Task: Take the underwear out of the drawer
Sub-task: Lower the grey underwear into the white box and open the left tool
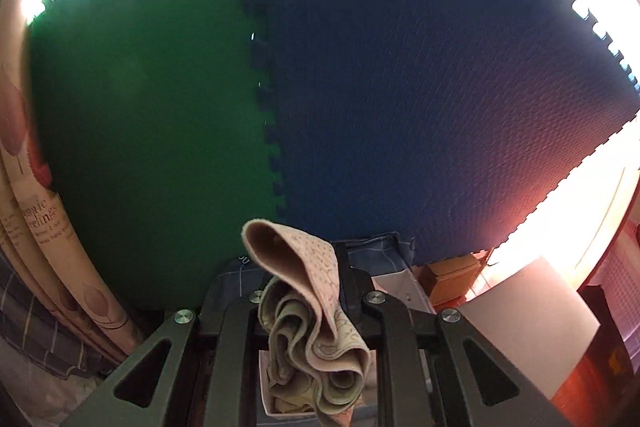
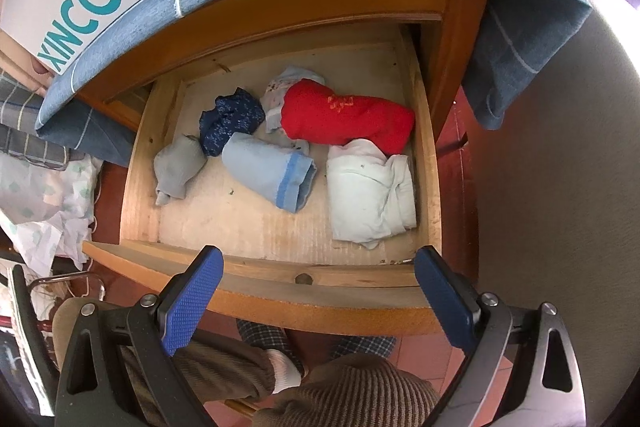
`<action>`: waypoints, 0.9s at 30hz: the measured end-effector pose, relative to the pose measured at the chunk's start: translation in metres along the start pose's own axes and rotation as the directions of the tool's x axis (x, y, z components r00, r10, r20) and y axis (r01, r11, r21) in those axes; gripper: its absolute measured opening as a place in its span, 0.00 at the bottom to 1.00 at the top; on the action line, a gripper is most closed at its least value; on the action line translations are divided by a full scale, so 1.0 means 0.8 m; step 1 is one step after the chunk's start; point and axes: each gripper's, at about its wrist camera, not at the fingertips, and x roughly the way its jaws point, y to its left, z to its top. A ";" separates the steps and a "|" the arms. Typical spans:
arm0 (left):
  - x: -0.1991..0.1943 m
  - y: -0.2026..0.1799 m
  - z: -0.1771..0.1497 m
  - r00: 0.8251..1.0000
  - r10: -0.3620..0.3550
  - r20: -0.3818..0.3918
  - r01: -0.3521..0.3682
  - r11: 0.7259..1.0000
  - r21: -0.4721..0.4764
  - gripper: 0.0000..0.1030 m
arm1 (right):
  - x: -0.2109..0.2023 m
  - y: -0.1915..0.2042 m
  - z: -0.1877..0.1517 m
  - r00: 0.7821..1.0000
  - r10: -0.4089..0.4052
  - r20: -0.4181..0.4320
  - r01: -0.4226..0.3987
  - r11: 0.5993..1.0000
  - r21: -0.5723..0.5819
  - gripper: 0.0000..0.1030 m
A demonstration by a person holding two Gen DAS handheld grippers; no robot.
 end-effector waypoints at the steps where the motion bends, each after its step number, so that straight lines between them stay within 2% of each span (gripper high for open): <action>1: 0.012 -0.002 -0.005 1.000 0.007 -0.011 -0.007 1.000 0.014 0.15 | 0.000 0.000 0.000 1.000 0.003 -0.002 -0.003 1.000 0.000 0.93; 6: 0.087 -0.007 -0.044 0.993 0.016 -0.117 -0.014 1.000 0.014 0.15 | 0.002 0.001 0.000 1.000 0.006 -0.007 -0.006 1.000 -0.002 0.93; 13: 0.192 -0.005 -0.121 0.955 -0.008 -0.296 0.002 1.000 -0.024 0.15 | 0.004 0.002 0.000 1.000 0.005 -0.010 -0.005 1.000 -0.006 0.93; 16: 0.222 -0.001 -0.145 0.934 -0.021 -0.358 0.003 0.999 -0.052 0.15 | 0.004 0.002 -0.001 1.000 0.008 -0.011 -0.008 1.000 -0.002 0.93; 23: 0.256 -0.006 -0.185 0.901 0.002 -0.435 -0.028 0.998 -0.053 0.17 | 0.006 0.000 -0.001 1.000 0.017 -0.011 -0.017 1.000 0.005 0.93; 27: 0.267 -0.005 -0.205 0.897 -0.001 -0.442 -0.029 0.998 -0.062 0.19 | 0.006 0.001 -0.001 1.000 0.013 -0.016 -0.013 1.000 -0.002 0.93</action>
